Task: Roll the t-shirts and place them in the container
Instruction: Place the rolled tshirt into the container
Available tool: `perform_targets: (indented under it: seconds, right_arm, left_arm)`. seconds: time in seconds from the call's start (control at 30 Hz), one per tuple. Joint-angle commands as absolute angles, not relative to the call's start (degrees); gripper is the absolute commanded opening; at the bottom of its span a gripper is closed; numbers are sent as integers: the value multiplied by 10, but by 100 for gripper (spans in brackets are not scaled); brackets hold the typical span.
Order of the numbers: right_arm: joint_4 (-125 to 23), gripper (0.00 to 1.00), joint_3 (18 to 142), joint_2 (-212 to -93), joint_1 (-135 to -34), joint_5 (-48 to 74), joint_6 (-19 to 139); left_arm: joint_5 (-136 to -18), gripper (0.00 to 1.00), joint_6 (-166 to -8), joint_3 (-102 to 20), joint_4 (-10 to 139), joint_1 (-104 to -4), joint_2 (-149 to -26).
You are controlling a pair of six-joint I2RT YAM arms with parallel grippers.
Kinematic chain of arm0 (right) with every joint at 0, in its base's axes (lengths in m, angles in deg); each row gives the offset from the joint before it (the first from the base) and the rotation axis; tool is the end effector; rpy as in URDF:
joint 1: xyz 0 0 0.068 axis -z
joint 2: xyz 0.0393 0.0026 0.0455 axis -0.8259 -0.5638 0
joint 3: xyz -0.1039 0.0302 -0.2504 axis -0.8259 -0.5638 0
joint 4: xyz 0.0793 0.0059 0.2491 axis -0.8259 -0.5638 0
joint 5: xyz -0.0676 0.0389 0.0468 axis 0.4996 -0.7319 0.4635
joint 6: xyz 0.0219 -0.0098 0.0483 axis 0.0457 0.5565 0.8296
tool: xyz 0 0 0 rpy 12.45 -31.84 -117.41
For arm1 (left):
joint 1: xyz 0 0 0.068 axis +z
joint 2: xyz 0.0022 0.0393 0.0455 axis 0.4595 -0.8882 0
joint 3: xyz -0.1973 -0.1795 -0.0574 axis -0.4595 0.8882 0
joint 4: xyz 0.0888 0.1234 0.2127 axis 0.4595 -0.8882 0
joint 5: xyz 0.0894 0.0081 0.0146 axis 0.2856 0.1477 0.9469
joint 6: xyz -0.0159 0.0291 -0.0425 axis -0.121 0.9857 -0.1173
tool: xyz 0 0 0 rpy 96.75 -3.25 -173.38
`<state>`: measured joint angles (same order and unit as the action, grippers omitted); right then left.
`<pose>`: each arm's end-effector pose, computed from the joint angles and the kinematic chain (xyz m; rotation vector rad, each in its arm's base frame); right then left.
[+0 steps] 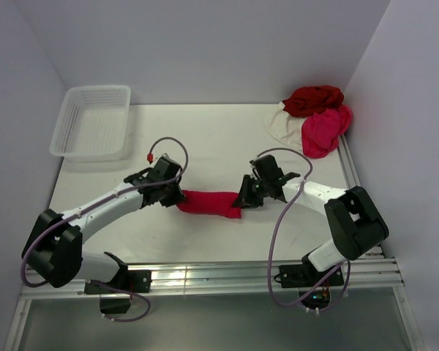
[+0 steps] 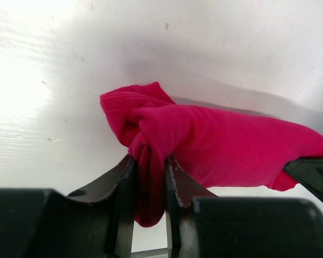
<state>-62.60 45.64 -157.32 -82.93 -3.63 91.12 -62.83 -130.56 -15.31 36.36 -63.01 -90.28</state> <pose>0.2385 0.1394 0.1588 0.0827 2.7295 0.9323 0.2162 -0.1506 0.2036 -0.4771 2.5913 -0.4542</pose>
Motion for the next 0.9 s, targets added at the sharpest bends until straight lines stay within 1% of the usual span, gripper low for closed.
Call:
perform_targets:
  seconds: [0.0,0.1,0.23,0.43,0.63,0.67,0.73,0.87]
  right_arm:
    - [-624,0,519,-1568,-829,-30,925]
    - [-624,0,557,-1568,-830,-37,937]
    - [-624,0,613,-1585,-835,-48,956]
    - [-622,0,736,-1645,-856,-46,984]
    - [-572,0,875,-1731,-905,-49,1022]
    - [-564,0,913,-1756,-912,-53,1024]
    - [-539,0,949,-1797,-936,-61,1032]
    - [-485,0,1066,-1888,-969,-75,1060]
  left_arm:
    - [-525,0,-1270,-248,232,-621,-894]
    - [-511,0,-1258,-297,208,-597,-889]
    - [-509,1,-1240,-332,204,-550,-877]
    - [-502,0,-1191,-379,233,-460,-879]
    - [-506,0,-1135,-430,287,-366,-905]
    - [-522,0,-1126,-434,306,-333,-911]
    - [-545,0,-1122,-433,327,-279,-927]
    - [-592,0,-1126,-420,383,-197,-954]
